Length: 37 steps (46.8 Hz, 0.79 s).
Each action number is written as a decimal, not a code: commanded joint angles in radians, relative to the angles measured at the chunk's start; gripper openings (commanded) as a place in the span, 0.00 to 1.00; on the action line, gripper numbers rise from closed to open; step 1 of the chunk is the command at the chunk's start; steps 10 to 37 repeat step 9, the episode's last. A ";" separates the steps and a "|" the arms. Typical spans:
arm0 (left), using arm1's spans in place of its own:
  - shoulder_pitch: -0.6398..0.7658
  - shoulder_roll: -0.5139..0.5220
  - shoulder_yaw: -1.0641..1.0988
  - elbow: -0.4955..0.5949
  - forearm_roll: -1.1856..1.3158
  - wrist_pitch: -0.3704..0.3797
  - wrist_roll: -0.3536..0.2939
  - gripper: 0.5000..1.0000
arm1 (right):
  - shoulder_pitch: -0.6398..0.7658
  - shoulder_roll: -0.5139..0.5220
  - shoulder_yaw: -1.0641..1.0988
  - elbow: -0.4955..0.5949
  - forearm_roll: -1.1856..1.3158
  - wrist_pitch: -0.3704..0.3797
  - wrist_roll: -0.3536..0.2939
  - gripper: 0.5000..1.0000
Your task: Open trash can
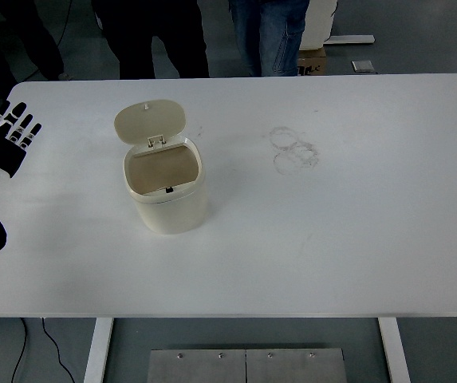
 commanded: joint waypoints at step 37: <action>-0.018 -0.003 0.000 0.013 0.000 0.000 0.000 1.00 | 0.003 0.000 0.000 0.001 0.000 0.000 0.000 0.98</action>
